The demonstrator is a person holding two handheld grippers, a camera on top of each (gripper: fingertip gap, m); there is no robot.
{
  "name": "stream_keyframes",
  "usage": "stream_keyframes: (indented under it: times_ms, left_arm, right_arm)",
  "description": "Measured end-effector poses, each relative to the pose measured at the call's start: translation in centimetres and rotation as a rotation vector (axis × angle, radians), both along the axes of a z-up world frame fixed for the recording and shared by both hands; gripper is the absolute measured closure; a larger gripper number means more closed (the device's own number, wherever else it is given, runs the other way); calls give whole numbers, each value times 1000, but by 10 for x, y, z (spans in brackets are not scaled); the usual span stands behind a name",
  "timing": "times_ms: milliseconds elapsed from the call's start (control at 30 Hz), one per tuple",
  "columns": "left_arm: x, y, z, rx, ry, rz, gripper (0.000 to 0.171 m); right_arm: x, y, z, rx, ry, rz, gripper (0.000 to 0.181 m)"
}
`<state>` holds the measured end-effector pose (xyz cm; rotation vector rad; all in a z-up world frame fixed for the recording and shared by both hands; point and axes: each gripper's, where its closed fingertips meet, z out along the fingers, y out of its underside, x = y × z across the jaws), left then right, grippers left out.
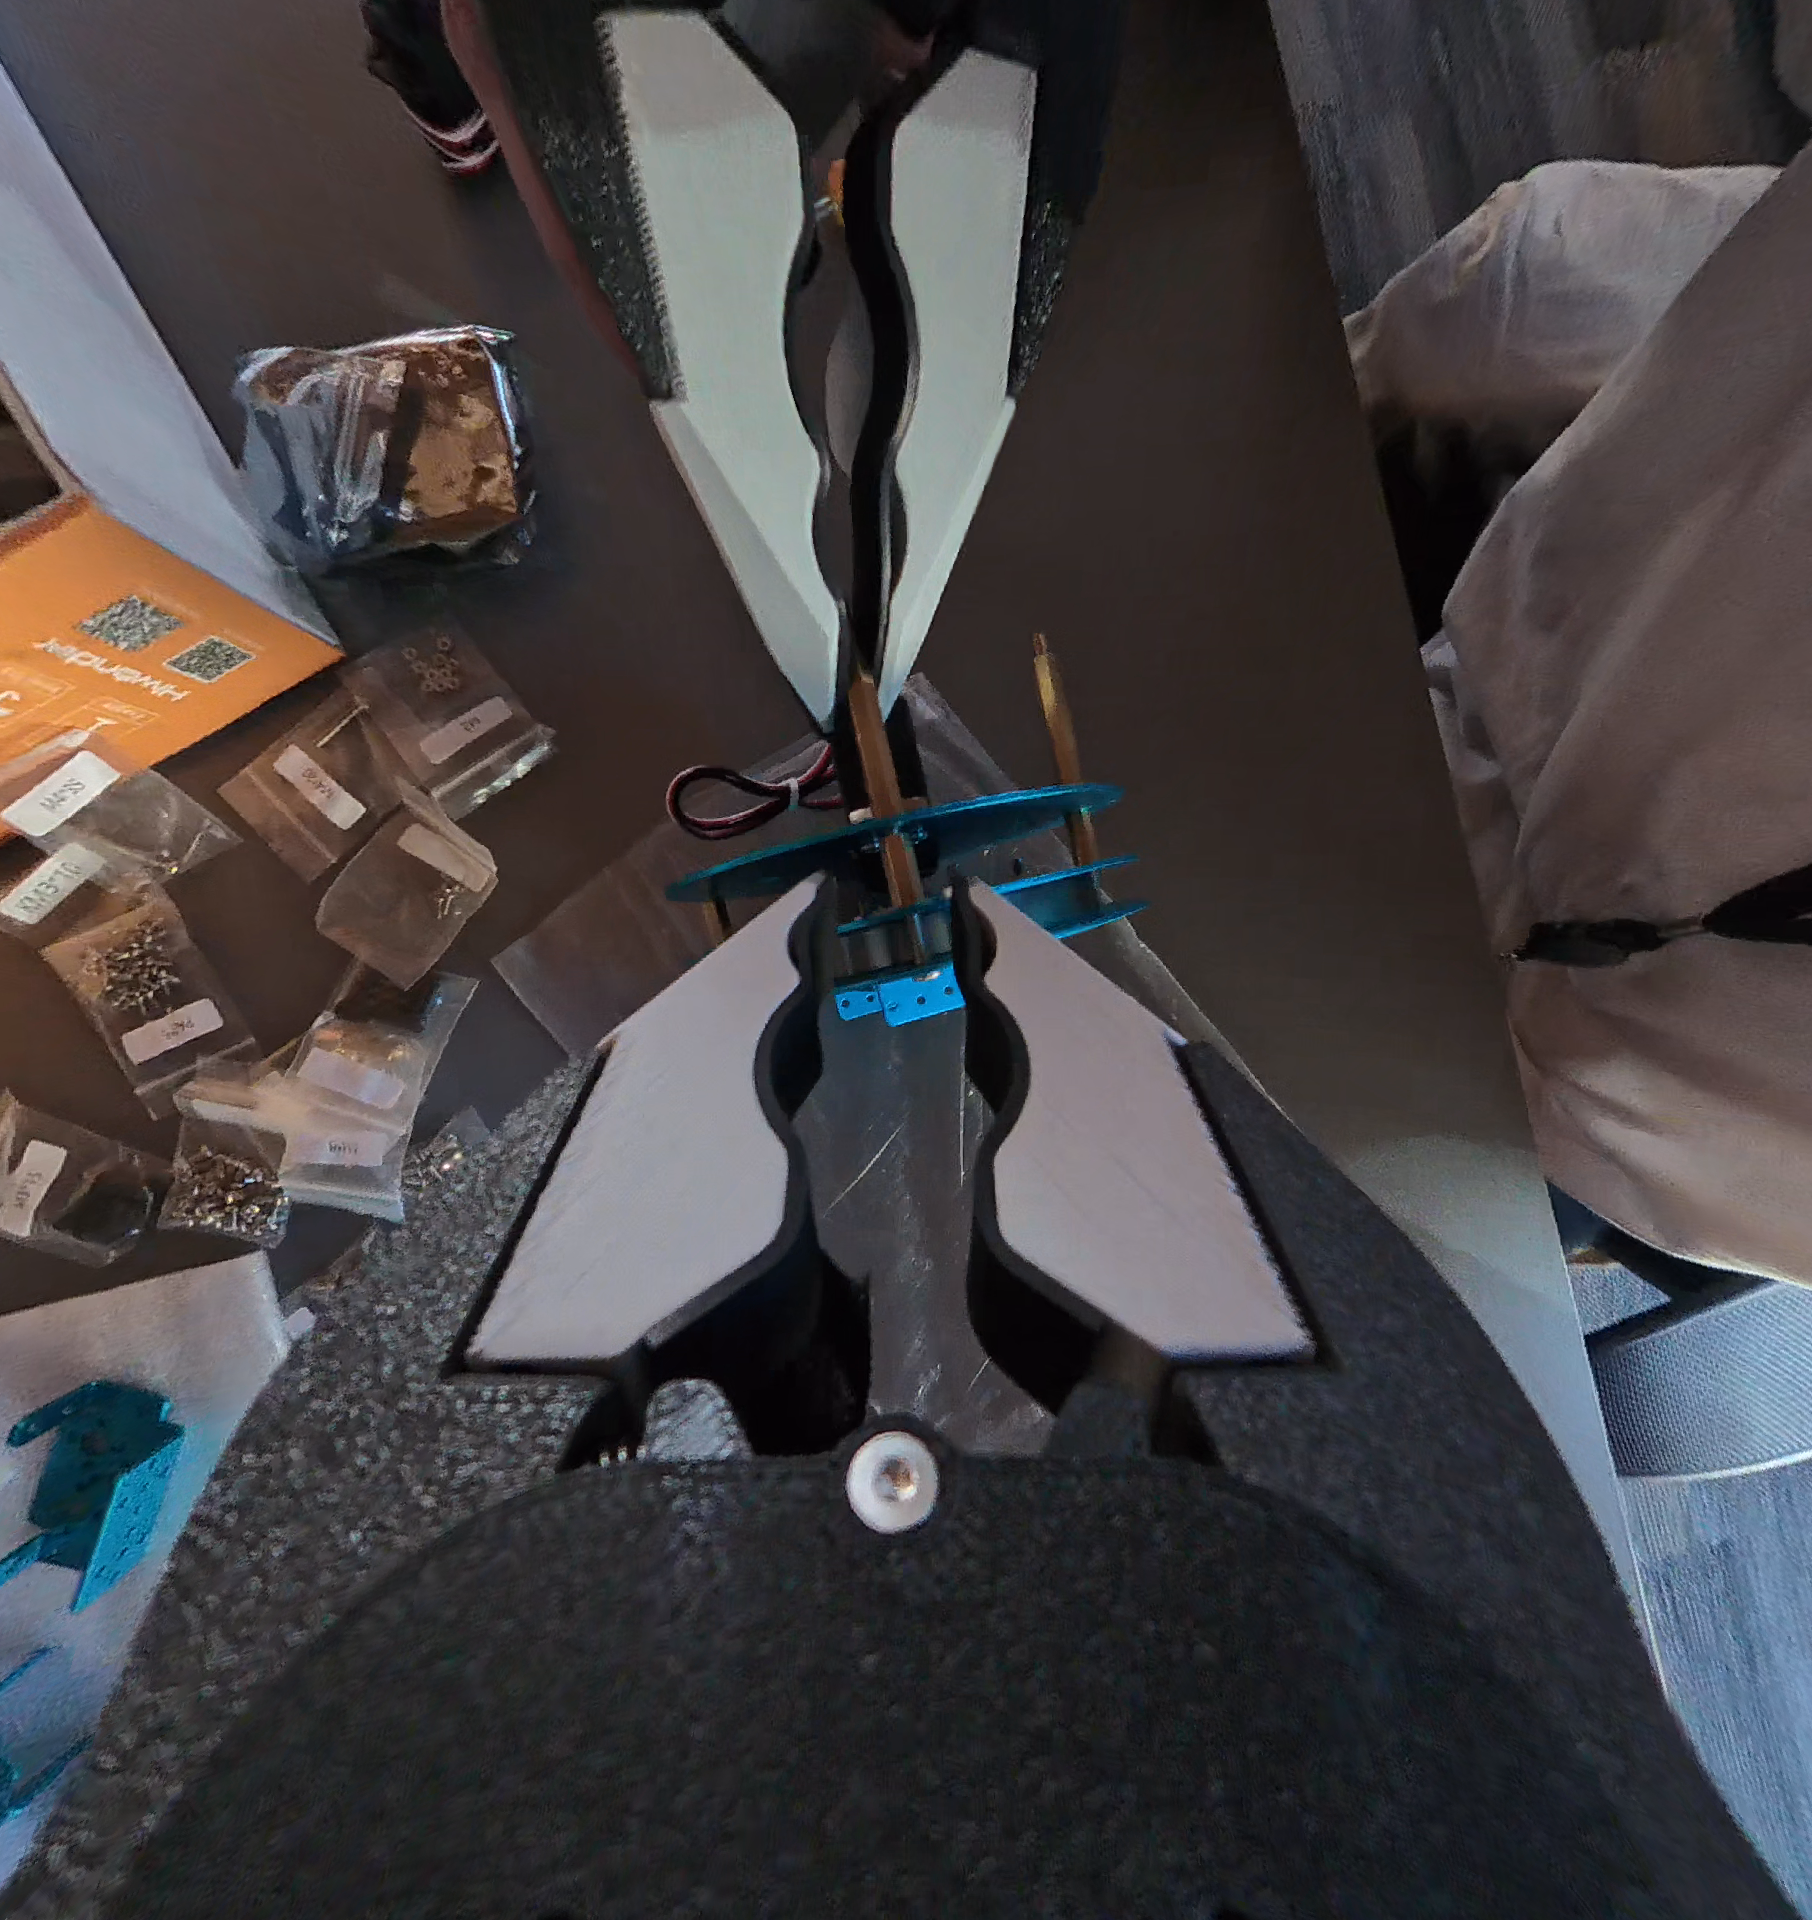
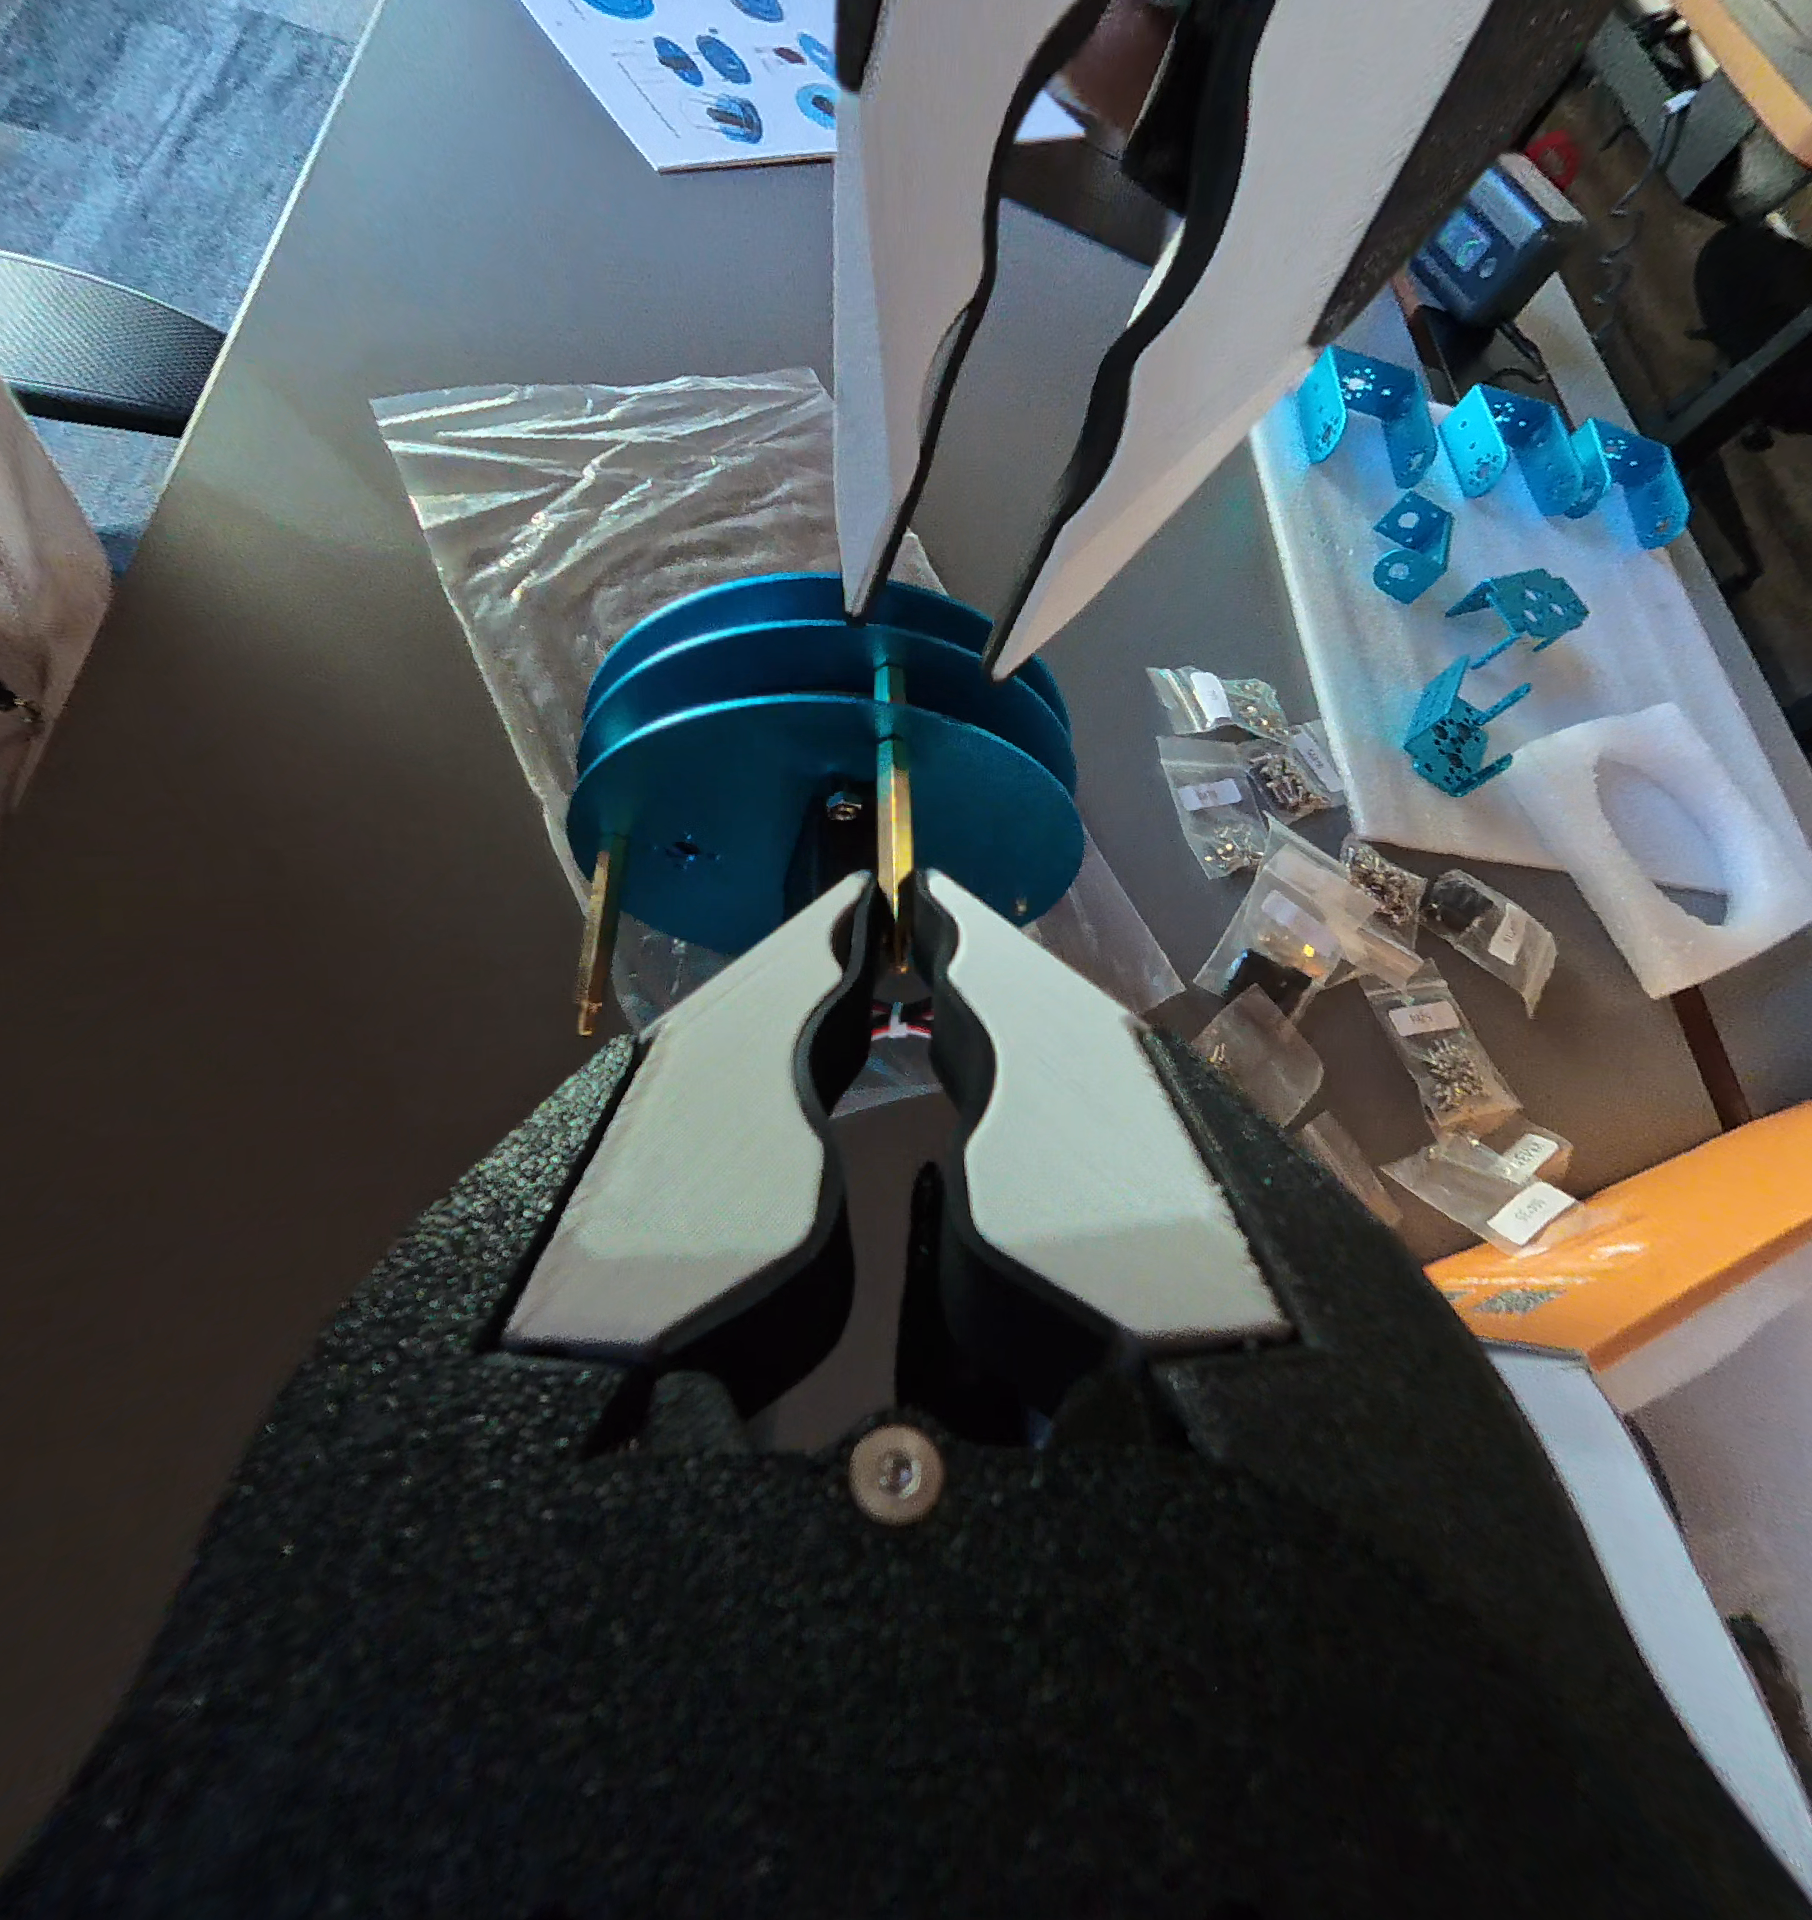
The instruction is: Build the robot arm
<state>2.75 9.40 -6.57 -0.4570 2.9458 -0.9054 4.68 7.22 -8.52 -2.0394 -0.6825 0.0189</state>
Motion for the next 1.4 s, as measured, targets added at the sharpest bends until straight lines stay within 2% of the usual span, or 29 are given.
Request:
stream_keyframes:
  times_ms: [167,233,333,400,467,600,833,967,1100,1233,1400]
  left_arm:
    - [-4,-17,1,67,92,-13,154]
    - [1,-18,0,121,112,7,164]
    - [4,-18,0,188,120,17,161]
    - [8,-15,-1,254,87,18,153]
    - [13,-10,1,308,52,17,153]
    - [5,-9,-6,324,125,23,153]
    - [2,-10,-18,380,150,-3,154]
    - [4,-8,-28,387,156,3,166]
    - [4,-11,-27,336,173,22,167]
    - [1,-12,-27,305,174,18,167]
    - [-1,-15,-27,289,180,17,167]
  right_arm:
    - [3,0,0,22,-14,-27,178]
    - [2,-1,0,28,-7,-23,178]
    - [3,-2,0,31,-11,-27,178]
    - [2,-2,0,35,-16,-27,178]
    - [0,-4,0,38,-13,-16,178]
    - [0,-5,1,38,-4,-16,178]
    - [4,-4,1,63,18,-33,177]
    - [2,-5,1,101,16,-25,177]
    - [4,-5,4,184,-106,-40,176]
    - [6,-5,8,270,-354,-76,168]
    - [2,-4,9,289,-584,-103,170]
